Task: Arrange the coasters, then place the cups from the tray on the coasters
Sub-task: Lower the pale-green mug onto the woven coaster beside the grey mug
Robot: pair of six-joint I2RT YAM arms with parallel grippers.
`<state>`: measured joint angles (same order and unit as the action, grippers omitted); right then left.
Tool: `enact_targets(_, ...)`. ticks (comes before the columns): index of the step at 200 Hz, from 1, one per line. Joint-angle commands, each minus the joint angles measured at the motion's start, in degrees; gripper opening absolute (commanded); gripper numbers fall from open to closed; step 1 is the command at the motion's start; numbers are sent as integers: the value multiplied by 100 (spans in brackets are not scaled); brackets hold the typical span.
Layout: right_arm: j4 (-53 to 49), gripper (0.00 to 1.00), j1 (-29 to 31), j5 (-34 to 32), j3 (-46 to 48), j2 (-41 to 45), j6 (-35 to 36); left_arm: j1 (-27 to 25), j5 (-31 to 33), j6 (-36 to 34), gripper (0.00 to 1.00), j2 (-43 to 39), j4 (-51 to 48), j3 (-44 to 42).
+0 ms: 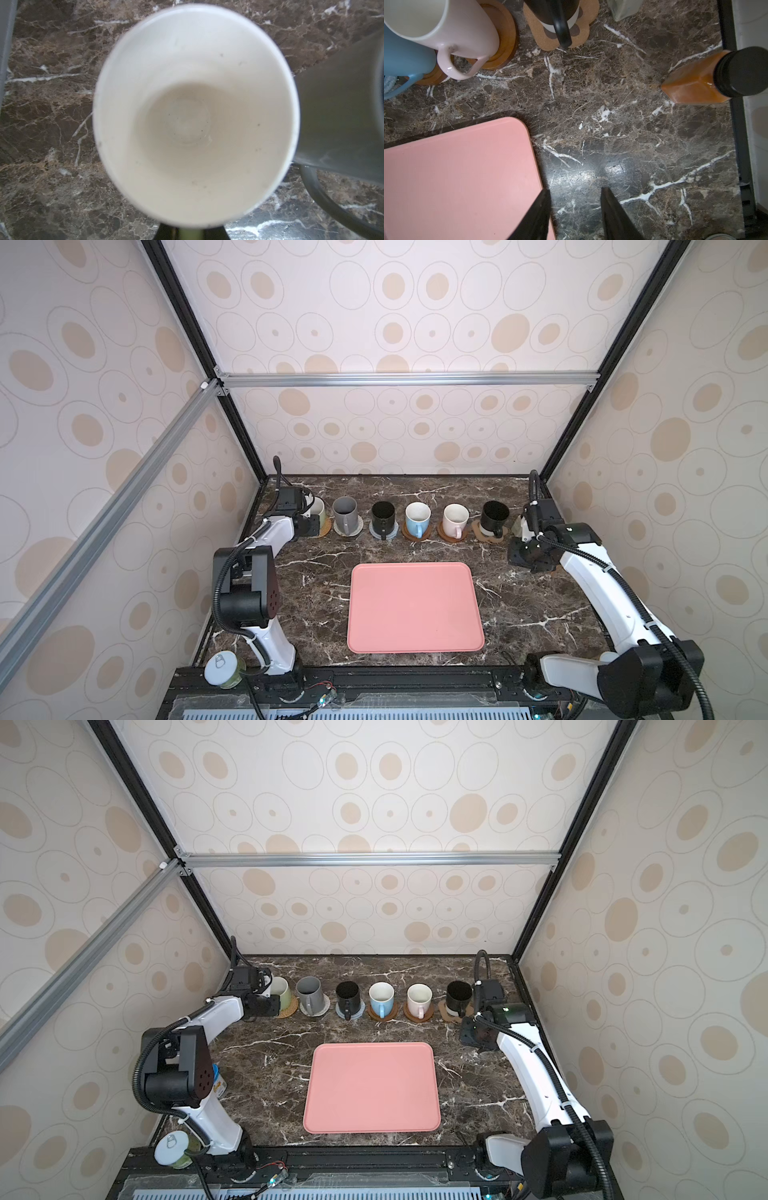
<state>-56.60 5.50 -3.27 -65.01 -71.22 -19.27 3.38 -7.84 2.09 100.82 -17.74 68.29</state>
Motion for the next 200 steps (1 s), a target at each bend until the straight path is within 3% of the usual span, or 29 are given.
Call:
enact_targets(1, -157, 43, -38, -71, 58, 100, -84, 55, -104, -174, 10, -36, 239, 274)
enact_targets(102, -122, 43, -35, -42, 94, 87, -95, 75, -89, -200, 13, 117, 184, 241)
enact_targets(200, -144, 43, -39, -77, 125, 180, -106, 83, 111, -174, 34, 11, 157, 223)
